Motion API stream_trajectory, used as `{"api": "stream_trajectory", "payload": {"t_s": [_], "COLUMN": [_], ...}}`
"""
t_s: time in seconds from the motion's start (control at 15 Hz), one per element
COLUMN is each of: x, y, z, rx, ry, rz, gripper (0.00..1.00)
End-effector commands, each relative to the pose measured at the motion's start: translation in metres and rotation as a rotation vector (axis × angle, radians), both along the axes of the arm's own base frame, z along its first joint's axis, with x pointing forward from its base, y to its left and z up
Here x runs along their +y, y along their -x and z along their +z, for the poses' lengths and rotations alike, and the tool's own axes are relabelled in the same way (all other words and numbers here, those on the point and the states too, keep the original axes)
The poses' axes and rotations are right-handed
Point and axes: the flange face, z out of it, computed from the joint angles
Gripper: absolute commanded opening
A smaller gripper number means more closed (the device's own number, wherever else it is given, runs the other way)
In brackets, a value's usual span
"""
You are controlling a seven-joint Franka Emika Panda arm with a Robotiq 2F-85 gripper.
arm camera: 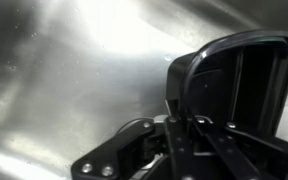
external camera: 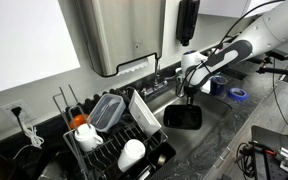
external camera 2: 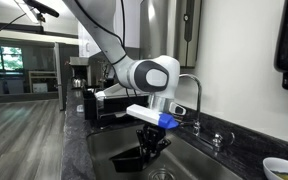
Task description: Pick up the black plate from the dish rack and put it in the sink.
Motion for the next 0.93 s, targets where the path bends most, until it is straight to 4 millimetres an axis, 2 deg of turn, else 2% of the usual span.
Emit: {"api": "stream_trajectory", "payload": {"t_s": [0.0, 0.07, 0.53, 0.6, 0.87], "x": [-0.005, 0.0, -0.001, -0.001, -0.006], "y": [-0.009, -0.004, -0.007, -0.008, -0.024], "z": [-0.003, -0.004, -0.005, -0.006, -0.02], "rx": [0.022, 0.007, 0.011, 0.013, -0.011], "ry": [0.002, 0.004, 0.007, 0.001, -0.047], "rz": [0.028, 0.015, 0.019, 0.026, 0.079], "gripper": [0.02, 0.07, 0.07, 0.02, 0.02]}}
